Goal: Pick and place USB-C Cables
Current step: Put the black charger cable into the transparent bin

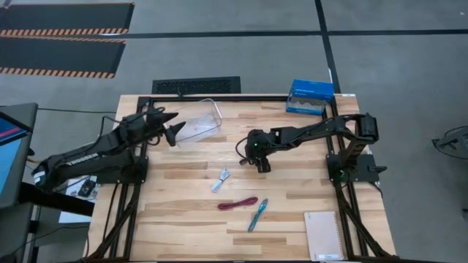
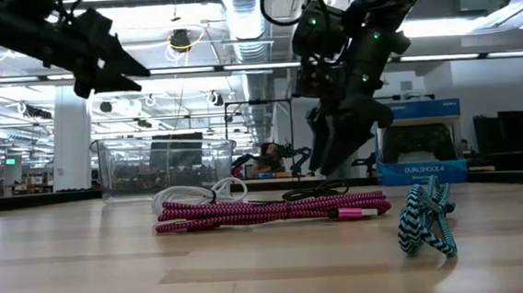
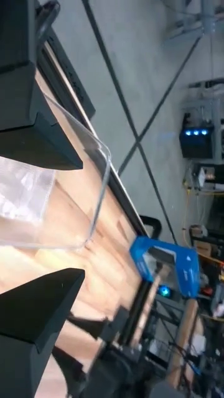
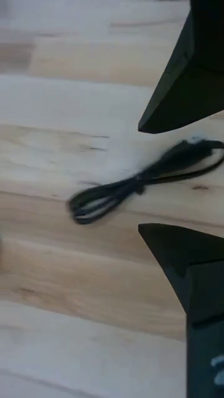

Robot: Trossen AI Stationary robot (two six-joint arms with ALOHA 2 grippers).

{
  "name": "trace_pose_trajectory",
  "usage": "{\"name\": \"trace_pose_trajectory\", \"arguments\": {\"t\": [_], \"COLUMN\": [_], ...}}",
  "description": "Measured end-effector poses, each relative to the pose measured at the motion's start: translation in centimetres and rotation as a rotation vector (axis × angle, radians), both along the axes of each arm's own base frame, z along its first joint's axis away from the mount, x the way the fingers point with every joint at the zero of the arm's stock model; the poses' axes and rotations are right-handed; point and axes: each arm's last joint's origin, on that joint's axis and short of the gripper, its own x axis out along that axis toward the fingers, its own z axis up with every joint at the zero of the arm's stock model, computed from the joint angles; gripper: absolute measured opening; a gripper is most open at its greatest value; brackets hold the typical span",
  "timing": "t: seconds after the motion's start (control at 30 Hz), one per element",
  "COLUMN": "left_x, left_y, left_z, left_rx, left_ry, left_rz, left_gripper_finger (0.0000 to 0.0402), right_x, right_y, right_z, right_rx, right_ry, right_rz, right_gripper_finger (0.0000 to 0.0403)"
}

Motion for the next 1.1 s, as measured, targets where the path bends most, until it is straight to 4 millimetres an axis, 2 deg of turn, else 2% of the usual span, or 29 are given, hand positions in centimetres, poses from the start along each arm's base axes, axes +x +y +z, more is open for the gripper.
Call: {"name": "trace_pose_trajectory", "arguments": {"t": [0.23,0.4,0.77,0.97,1.1], "left_x": [0.2,0.1,0.4,0.5,0.5], "left_y": [0.9,1.1,0.9,1.0,1.1], "left_z": [-0.5,-0.5,0.2,0.7,1.1], "left_rx": [-0.013,-0.006,0.057,0.124,0.157], "left_ry": [0.048,0.048,-0.006,-0.019,-0.042], "left_rz": [0.0,0.009,-0.118,-0.12,-0.073], "left_gripper_finger": [0.0261,0.0261,0.0261,0.0261,0.0261], "right_x": [-0.5,-0.6,-0.5,-0.3,-0.4], "right_y": [-1.2,-1.8,-2.6,-2.9,-2.9], "right_z": [0.8,0.5,-2.3,-4.0,-4.2], "right_rx": [-0.012,0.064,0.093,0.106,0.114], "right_ry": [-0.004,-0.003,0.092,0.143,0.157], "right_rz": [-0.011,0.017,0.0,-0.008,-0.017], "right_gripper_finger": [0.0276,0.0276,0.0276,0.0275,0.026]}}
